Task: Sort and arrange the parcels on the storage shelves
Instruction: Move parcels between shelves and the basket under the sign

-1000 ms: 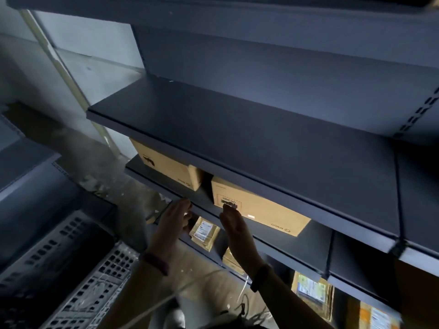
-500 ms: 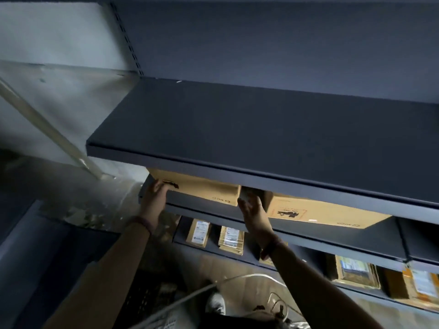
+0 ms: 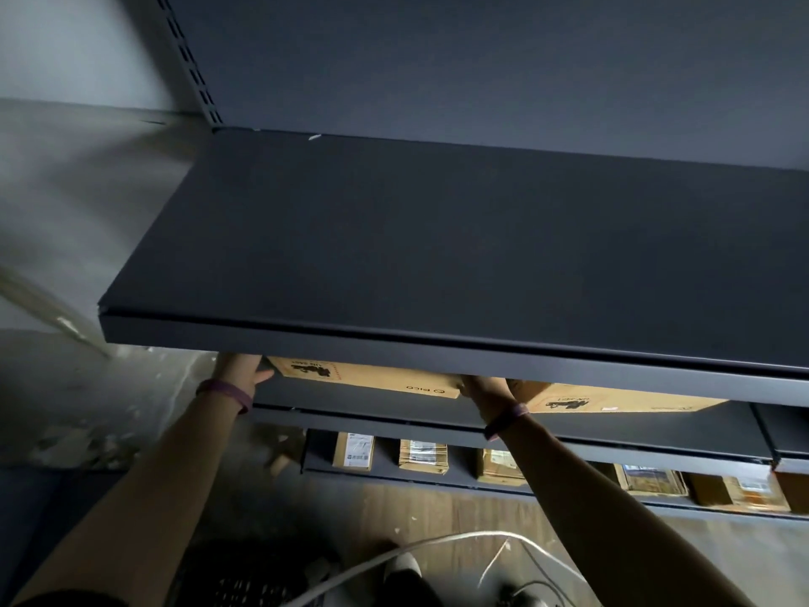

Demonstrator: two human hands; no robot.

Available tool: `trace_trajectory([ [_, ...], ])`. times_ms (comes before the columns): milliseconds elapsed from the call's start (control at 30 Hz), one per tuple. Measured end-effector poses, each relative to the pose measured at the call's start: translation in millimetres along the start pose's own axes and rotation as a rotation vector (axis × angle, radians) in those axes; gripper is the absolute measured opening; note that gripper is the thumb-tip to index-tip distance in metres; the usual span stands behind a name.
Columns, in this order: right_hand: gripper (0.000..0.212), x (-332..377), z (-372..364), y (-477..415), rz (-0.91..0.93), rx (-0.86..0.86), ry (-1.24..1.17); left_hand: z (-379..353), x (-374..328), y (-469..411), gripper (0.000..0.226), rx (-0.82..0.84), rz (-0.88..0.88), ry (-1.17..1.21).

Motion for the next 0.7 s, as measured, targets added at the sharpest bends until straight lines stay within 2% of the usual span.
trace_trajectory([
  [67,0.030,-2,-1,0,0.010,0.026,-0.006,-11,3,0,0.041,0.121,0.089,0.136],
  [100,0.029,-1,1,3,-0.010,0.031,-0.029,-13,2,1,0.042,0.129,0.051,0.164],
  [133,0.028,-2,1,2,-0.003,0.023,-0.063,-15,6,-1,0.045,0.155,0.152,0.264],
  [233,0.032,-1,8,7,-0.043,0.015,-0.183,-14,11,17,0.064,0.145,0.166,0.405],
  [300,0.026,0,12,20,-0.010,0.028,-0.227,-14,18,40,0.072,0.117,0.148,0.516],
  [400,0.005,-8,17,50,0.078,0.091,-0.285,-8,32,85,0.054,-0.002,0.114,0.585],
  [500,0.023,-28,28,78,0.145,0.175,-0.281,-13,50,138,0.052,-0.057,0.281,0.735],
  [567,0.034,-47,39,96,0.148,0.227,-0.266,-16,64,179,0.050,-0.109,0.274,0.805],
  [700,0.049,-90,73,135,0.153,0.355,-0.231,-26,84,271,0.030,-0.226,0.245,0.882],
])
Point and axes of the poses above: each hand's wrist, its own y-axis away from the middle knuckle, its own z-axis out of the back of the hand, x = y × z, the point moved 4 cm from there along -y, towards the middle knuckle, and after that the axes turned 4 degrees about y, right-handed, at the moved point
